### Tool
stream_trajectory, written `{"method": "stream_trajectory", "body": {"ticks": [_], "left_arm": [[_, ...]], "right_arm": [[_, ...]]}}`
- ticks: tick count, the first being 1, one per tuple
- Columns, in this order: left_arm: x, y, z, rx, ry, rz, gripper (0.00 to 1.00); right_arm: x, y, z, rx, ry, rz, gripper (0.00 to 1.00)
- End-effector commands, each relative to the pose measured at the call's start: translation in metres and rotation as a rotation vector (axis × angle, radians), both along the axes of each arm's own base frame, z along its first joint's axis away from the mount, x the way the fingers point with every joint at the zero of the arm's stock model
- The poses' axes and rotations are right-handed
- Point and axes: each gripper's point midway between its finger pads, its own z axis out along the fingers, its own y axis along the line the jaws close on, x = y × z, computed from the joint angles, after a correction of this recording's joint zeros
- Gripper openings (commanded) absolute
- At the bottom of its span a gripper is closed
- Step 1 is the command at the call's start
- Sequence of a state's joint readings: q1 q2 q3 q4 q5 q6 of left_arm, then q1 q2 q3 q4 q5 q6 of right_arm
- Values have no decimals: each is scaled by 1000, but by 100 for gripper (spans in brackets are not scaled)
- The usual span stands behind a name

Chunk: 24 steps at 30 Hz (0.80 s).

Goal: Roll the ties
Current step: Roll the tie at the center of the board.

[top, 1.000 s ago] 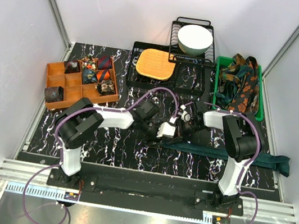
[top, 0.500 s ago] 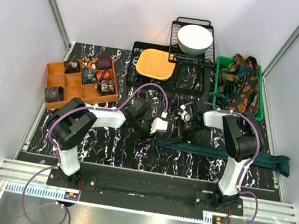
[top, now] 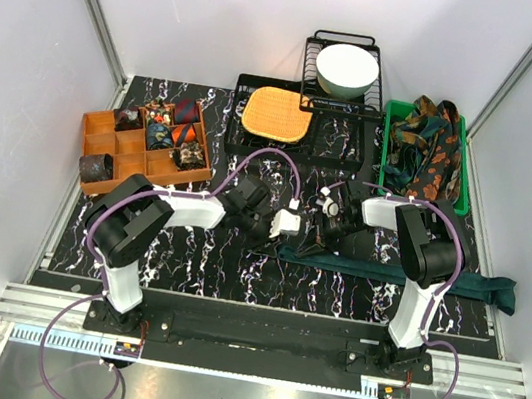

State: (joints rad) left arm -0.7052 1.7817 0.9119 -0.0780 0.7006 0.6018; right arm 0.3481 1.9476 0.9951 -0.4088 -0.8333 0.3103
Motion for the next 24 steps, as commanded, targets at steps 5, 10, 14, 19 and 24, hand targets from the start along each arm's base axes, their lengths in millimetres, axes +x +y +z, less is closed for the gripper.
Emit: {"method": "stream_trajectory", "body": {"ticks": [5, 10, 14, 19, 24], "left_arm": [[-1, -28, 26, -77, 15, -34, 33], [2, -43, 31, -96, 13, -34, 34], [1, -50, 24, -87, 33, -37, 37], [-1, -50, 14, -69, 42, -35, 43], [0, -52, 18, -80, 34, -26, 48]], "right_arm": [[0, -16, -34, -146, -38, 18, 0], [1, -16, -35, -145, -37, 18, 0], [0, -16, -34, -144, -40, 19, 0], [-1, -16, -34, -143, -39, 21, 0], [-1, -16, -36, -143, -34, 21, 0]]}}
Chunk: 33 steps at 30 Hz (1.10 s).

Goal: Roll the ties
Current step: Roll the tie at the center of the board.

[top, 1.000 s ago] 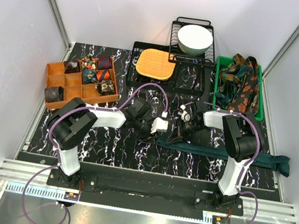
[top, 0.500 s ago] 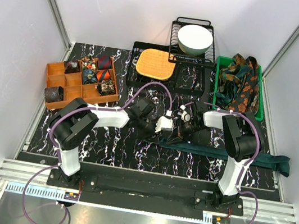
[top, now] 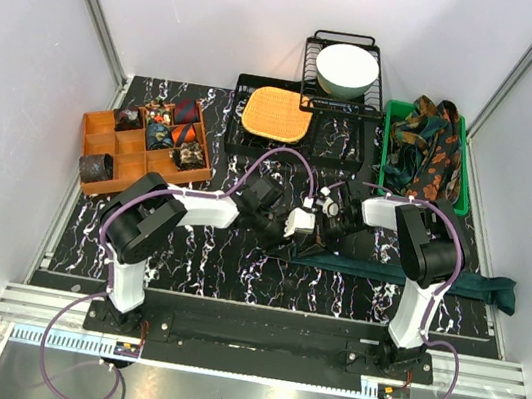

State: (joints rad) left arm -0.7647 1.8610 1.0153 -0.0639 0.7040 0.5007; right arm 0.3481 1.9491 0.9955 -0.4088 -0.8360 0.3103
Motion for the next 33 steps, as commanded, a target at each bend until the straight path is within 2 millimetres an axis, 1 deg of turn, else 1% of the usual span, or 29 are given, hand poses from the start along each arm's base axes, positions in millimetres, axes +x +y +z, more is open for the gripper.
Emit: {"method": "stream_trajectory", "body": {"ticks": [1, 6, 8, 11, 12, 15, 17, 19, 22, 26, 28, 30, 33], "left_arm": [[3, -18, 15, -66, -23, -22, 48], [5, -21, 22, -79, -28, -23, 49], [2, -16, 21, -64, -29, -31, 49], [-4, -4, 16, -35, -31, -44, 54], [-7, 2, 10, -21, -23, -44, 56], [-12, 13, 3, 4, -24, -42, 61], [-14, 17, -1, 16, -19, -41, 63], [-11, 18, -2, 19, -26, -34, 63], [-8, 15, 0, 10, -30, -30, 60], [0, 10, 7, -9, -46, -9, 50], [5, 9, 15, -29, -61, 5, 46], [6, 8, 21, -44, -60, 9, 42], [5, 3, 32, -73, -51, 4, 39]], "right_arm": [[0, -16, -35, -144, -38, 20, 0], [0, -17, -36, -149, -38, 19, 0], [0, -17, -35, -151, -43, 19, 0], [-1, -18, -35, -155, -37, 17, 0], [0, -18, -35, -155, -43, 19, 0], [0, -18, -36, -157, -36, 17, 0], [0, -17, -36, -156, -35, 16, 0], [0, -17, -36, -157, -35, 16, 0], [0, -18, -37, -159, -37, 17, 0], [-1, -18, -37, -159, -36, 16, 0], [0, -18, -37, -159, -34, 14, 0], [0, -18, -37, -159, -35, 17, 0], [0, -18, -37, -162, -32, 14, 0]]}}
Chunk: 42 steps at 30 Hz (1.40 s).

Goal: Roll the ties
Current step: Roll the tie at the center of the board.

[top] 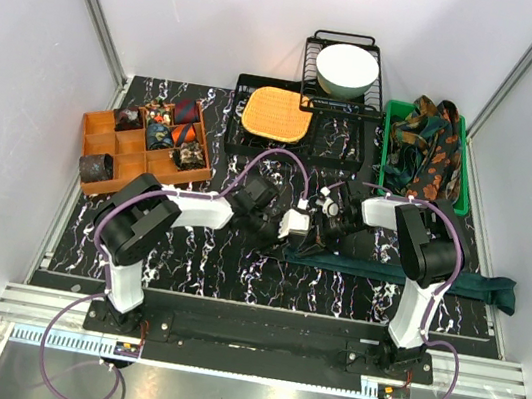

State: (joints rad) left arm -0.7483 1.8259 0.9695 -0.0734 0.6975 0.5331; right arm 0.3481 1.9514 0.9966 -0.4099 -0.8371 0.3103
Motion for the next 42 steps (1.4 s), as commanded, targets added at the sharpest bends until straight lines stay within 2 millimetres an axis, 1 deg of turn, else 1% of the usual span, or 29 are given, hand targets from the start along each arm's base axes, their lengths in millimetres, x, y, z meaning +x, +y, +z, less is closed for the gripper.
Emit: {"method": "stream_trajectory", "body": {"ticks": [1, 7, 11, 17, 18, 20, 22, 27, 28, 32, 34, 36, 37, 40, 41, 42], "left_arm": [[7, -13, 37, -93, -35, 3, 38], [10, -23, 41, -103, -12, 13, 35], [10, -35, 41, -110, 1, 11, 35], [9, -48, 29, -91, 18, 11, 36], [10, -48, 22, -79, 25, 15, 36], [7, -48, 15, -61, 33, 17, 37], [4, -45, 4, -37, 35, 9, 37], [-2, -25, -22, 68, 21, -15, 38], [-3, -19, -25, 92, 21, -16, 38], [-7, -7, -37, 158, 18, -25, 38], [-6, -2, -43, 196, 9, -28, 38], [-5, 1, -45, 218, -5, -44, 36], [-7, 7, -48, 250, 5, -45, 35], [-7, 15, -50, 291, 0, -56, 33], [-8, 17, -50, 297, -7, -67, 33], [-9, 19, -51, 303, -8, -69, 32]], "right_arm": [[0, -18, -37, -162, -36, 16, 0], [1, -18, -37, -162, -34, 11, 0], [0, -18, -39, -164, -28, 12, 0], [0, -17, -38, -159, -28, 11, 0], [0, -17, -38, -159, -27, 12, 0], [0, -18, -38, -159, -27, 11, 0], [0, -17, -37, -157, -28, 12, 0], [0, -15, -34, -143, -37, 12, 0], [-1, -15, -34, -141, -36, 9, 0], [-1, -11, -28, -109, -34, -2, 0], [-1, -9, -25, -91, -29, -3, 0], [0, -7, -18, -69, -41, -6, 0], [1, -4, -13, -49, -38, -9, 0], [6, -2, 5, 1, -57, -23, 8], [8, -2, 15, 18, -73, -26, 12], [10, -4, 20, 26, -77, -36, 15]]}}
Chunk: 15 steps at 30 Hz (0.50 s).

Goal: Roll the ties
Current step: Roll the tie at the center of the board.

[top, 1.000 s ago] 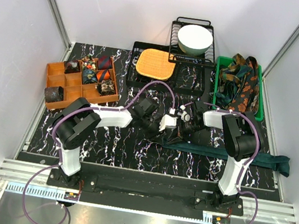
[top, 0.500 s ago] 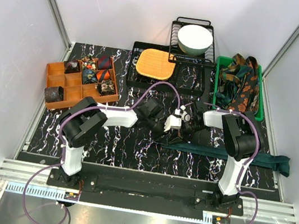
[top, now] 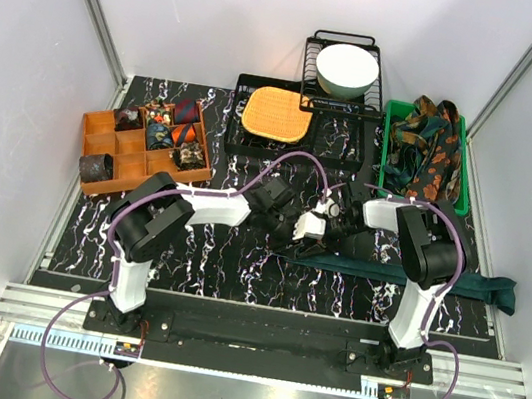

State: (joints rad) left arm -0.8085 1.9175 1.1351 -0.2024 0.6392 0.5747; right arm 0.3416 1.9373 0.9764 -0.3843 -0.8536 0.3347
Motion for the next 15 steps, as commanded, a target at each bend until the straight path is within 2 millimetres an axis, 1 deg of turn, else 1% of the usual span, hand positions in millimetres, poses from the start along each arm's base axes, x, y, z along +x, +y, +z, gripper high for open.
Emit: {"method": "stream_trajectory", "body": {"ticks": [1, 2, 5, 6, 8, 9, 12, 15], "left_arm": [[-15, 46, -50, 247, 19, -17, 32], [-16, 47, -51, 254, 17, -23, 32], [-16, 48, -53, 261, 21, -29, 31], [-17, 49, -53, 264, 25, -28, 31], [-17, 48, -53, 263, 28, -32, 31], [-18, 48, -53, 264, 30, -36, 31], [-19, 48, -53, 266, 33, -43, 31], [-19, 48, -53, 266, 35, -42, 32]], "right_arm": [[9, -5, 21, 18, -84, -14, 17], [9, -5, 27, 27, -96, -13, 20], [7, -10, 37, 50, -106, -15, 28], [5, -11, 37, 55, -112, -10, 32], [4, -8, 43, 88, -120, -8, 37], [5, -6, 43, 105, -118, -23, 42], [7, 0, 43, 131, -133, -17, 45], [8, 2, 36, 121, -137, -7, 44]]}}
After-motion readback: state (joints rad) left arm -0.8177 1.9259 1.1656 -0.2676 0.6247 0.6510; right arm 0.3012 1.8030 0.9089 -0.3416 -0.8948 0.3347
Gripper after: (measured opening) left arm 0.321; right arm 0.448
